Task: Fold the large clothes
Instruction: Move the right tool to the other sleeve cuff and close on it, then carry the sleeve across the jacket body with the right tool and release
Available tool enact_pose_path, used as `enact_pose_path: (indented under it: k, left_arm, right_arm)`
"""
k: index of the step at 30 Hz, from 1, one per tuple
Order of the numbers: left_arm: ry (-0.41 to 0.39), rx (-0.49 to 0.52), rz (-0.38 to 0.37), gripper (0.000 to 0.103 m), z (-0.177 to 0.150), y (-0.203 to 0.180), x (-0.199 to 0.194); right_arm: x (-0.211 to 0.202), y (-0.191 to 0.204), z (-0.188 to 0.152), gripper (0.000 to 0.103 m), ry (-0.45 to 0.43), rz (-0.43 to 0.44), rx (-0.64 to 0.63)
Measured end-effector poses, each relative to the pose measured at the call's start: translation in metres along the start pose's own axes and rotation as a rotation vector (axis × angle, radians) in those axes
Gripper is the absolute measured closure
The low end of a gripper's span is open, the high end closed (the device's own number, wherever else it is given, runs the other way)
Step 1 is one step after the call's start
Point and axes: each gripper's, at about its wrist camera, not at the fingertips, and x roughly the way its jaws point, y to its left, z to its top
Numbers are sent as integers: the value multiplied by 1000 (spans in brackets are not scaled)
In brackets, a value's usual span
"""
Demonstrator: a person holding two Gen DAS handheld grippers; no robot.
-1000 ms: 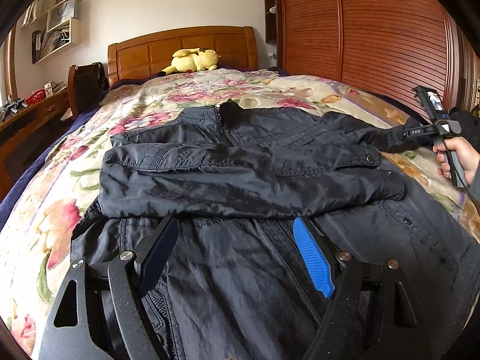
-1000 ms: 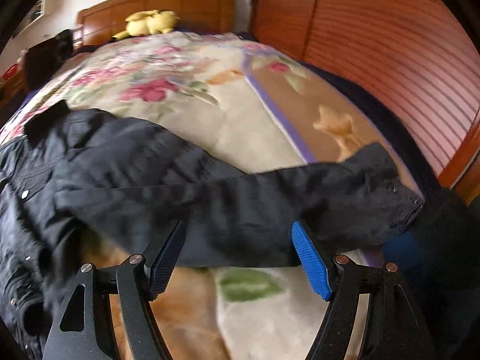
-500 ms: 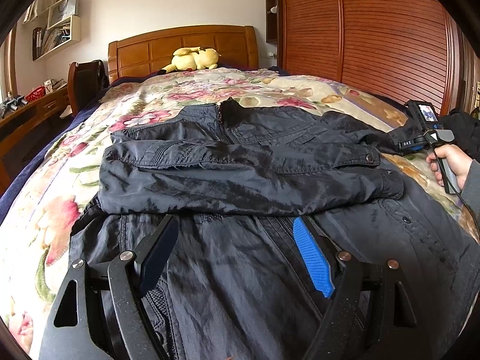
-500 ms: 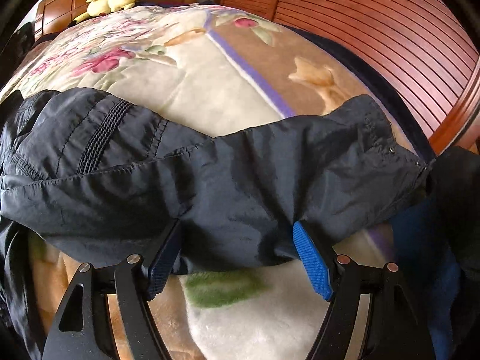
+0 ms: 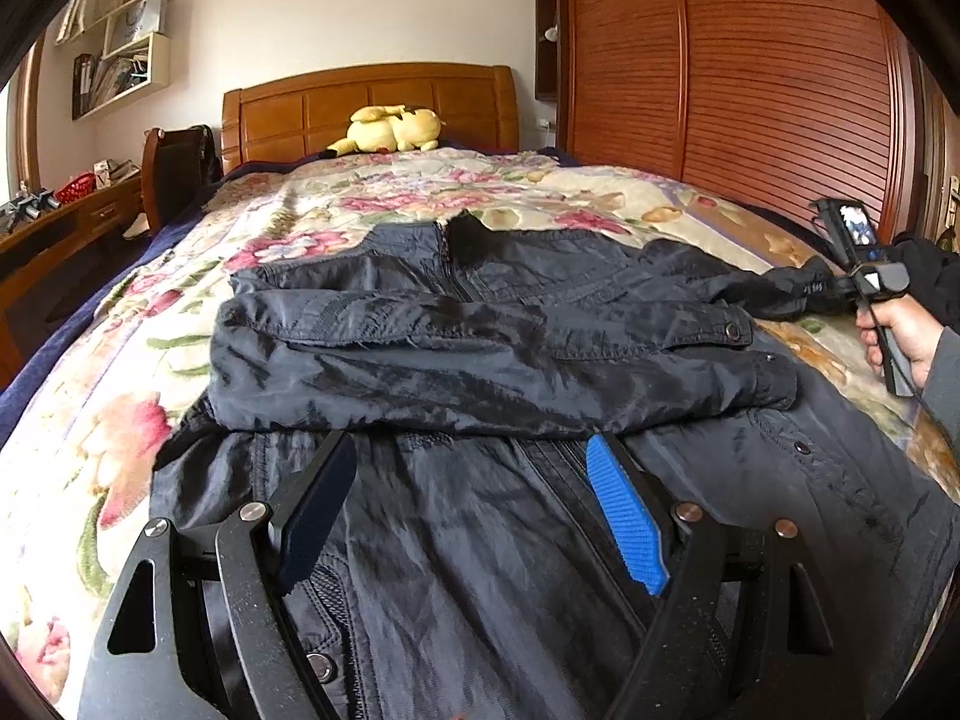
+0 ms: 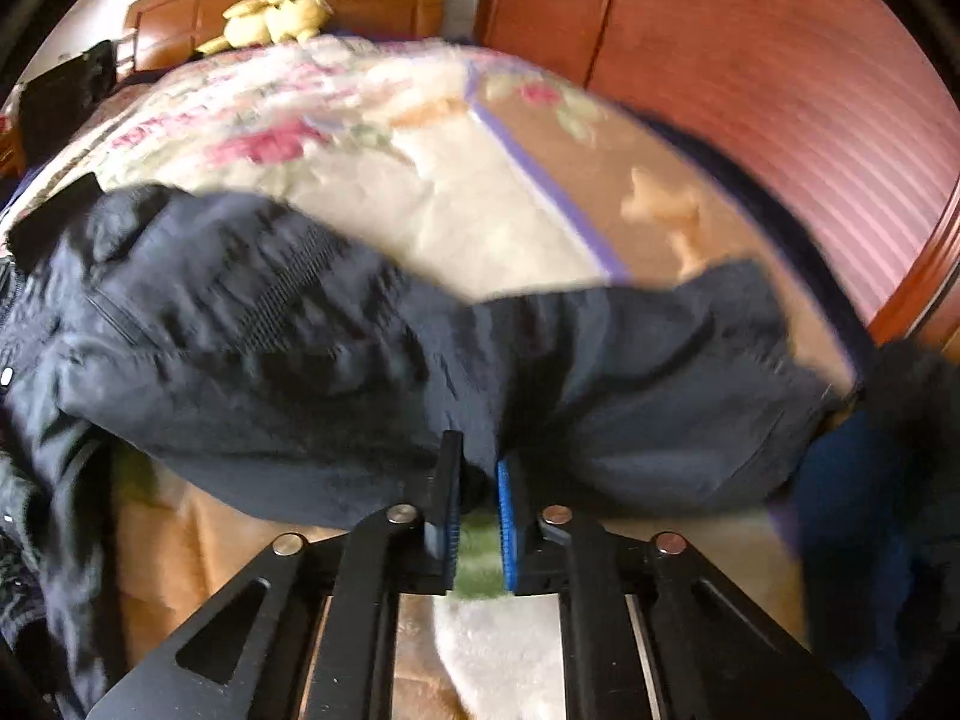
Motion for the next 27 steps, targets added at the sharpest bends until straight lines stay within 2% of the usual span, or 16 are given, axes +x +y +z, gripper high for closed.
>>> enact_pose_path:
  k: [4,7,13,18,20,27]
  left_arm:
    - [-12,5,0,23,0,2,-7]
    - [-22,1,0,23,2,6,-12]
    - [-37,0,12,23,3,15,-23]
    - [-47,4,23,23,1,23,-32]
    - [-47,1,28,23,0,28,-36]
    - [-58,-14,49,23,-4,49,-50]
  right_arm:
    - [-40,12,18,95,-117,0,-32]
    - [-71,29,27,96,-199,32,-69]
    - [-135,87,34,96,-341,171,-176]
    - [-188,151,12,96,-446,292,-294]
    - [-203,174,-1,96,-468,334,-342]
    - [-216,214,-29,96,-435,443,-414]
